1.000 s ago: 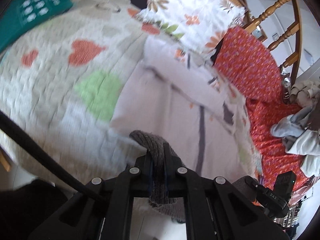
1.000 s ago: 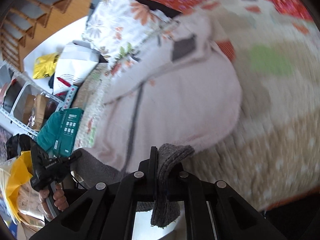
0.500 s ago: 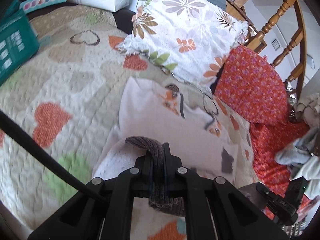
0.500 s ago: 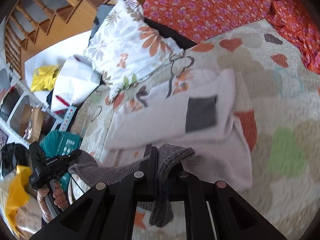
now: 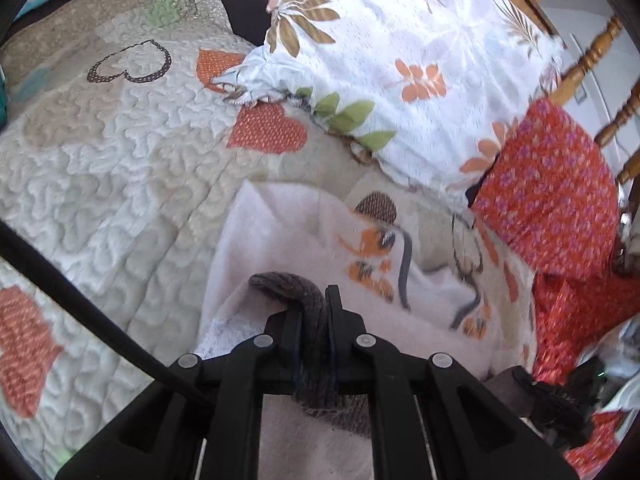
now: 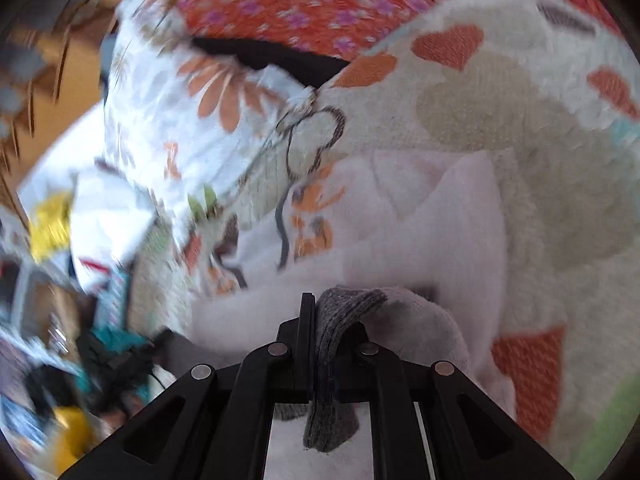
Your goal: Fold small clothes
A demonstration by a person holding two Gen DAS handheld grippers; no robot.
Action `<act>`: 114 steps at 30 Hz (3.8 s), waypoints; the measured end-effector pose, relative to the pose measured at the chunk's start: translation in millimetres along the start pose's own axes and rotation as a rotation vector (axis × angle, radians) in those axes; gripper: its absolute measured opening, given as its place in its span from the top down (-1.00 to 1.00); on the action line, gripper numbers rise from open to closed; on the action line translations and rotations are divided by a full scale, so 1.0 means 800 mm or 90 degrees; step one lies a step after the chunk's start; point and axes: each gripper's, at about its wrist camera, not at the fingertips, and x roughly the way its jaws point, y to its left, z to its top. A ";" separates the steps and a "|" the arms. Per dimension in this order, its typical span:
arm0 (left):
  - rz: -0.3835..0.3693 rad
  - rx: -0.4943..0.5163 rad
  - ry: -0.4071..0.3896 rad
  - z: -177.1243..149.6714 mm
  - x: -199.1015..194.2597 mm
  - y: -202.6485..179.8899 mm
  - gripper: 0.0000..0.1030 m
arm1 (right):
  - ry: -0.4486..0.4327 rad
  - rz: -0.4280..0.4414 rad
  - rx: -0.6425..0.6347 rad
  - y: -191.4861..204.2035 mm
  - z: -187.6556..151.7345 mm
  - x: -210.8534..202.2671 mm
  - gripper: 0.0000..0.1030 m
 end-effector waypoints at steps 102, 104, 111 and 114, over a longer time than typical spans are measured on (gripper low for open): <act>0.022 -0.049 0.020 -0.133 -0.091 0.100 -0.55 | -0.019 -0.095 0.021 -0.072 -0.153 -0.103 -0.45; -0.015 -0.048 0.030 -0.129 -0.080 0.093 -0.58 | -0.016 -0.080 0.024 -0.068 -0.159 -0.095 -0.50; -0.067 -0.094 0.050 -0.106 -0.042 0.081 -0.62 | -0.056 -0.024 0.040 -0.061 -0.131 -0.057 -0.54; -0.043 -0.093 0.059 -0.101 -0.032 0.067 -0.46 | -0.076 -0.053 0.010 -0.047 -0.111 -0.036 -0.53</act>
